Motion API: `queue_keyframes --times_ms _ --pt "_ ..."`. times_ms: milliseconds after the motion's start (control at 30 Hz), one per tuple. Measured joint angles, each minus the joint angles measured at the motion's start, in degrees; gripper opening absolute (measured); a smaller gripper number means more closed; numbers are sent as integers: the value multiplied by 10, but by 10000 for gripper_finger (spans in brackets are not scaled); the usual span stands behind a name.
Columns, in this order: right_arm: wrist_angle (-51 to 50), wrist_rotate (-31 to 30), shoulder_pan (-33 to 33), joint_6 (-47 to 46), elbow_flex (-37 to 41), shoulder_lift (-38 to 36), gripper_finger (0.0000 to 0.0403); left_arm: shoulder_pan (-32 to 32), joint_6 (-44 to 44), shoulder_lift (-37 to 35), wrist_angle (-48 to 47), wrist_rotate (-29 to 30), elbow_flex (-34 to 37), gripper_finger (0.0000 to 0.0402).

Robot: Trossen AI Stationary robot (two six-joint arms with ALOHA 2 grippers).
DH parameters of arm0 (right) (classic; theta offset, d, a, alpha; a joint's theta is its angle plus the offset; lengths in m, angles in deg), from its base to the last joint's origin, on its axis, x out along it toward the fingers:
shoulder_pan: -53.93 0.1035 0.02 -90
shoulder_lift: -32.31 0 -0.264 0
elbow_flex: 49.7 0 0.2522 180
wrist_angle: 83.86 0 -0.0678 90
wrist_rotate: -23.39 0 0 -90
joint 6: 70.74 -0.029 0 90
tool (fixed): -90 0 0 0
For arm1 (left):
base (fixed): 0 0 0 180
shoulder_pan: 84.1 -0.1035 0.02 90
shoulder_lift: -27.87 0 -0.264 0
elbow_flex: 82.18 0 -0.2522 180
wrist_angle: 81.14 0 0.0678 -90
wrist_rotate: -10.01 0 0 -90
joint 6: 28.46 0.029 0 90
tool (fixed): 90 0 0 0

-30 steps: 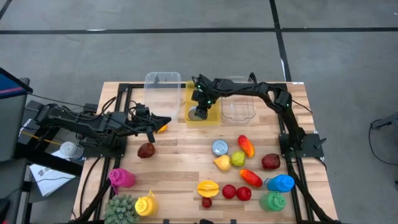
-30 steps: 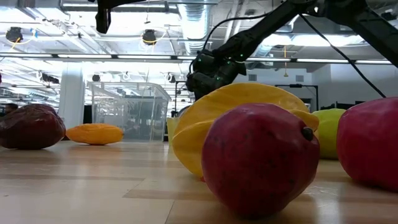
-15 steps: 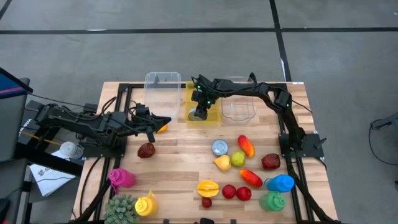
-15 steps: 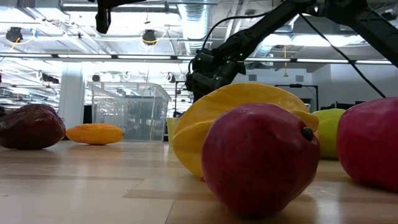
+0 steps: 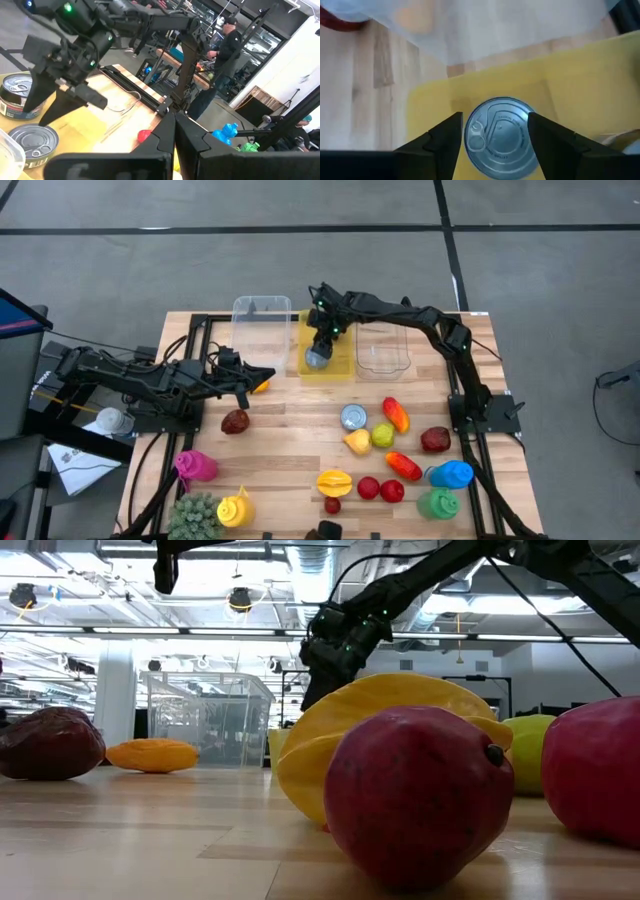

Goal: Pick & Place Food Item
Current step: Put the red tuna can into the yellow bin

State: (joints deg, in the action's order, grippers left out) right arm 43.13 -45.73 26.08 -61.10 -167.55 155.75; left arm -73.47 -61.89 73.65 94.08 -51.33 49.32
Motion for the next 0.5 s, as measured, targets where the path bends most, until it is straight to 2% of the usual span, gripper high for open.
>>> queue_keyframes --times_ms 133,267,400,500 --pt "-105 -1 7 46 -57 0 208 0 0 0 0 0 0 0" --pt "-269 -2 31 69 -116 -10 183 1 0 -2 -1 0 0 0" --pt "-405 -6 74 72 -117 -32 159 4 1 -5 -3 0 0 0" --pt "-458 -6 108 58 -91 -62 140 4 1 -4 -5 0 0 0"
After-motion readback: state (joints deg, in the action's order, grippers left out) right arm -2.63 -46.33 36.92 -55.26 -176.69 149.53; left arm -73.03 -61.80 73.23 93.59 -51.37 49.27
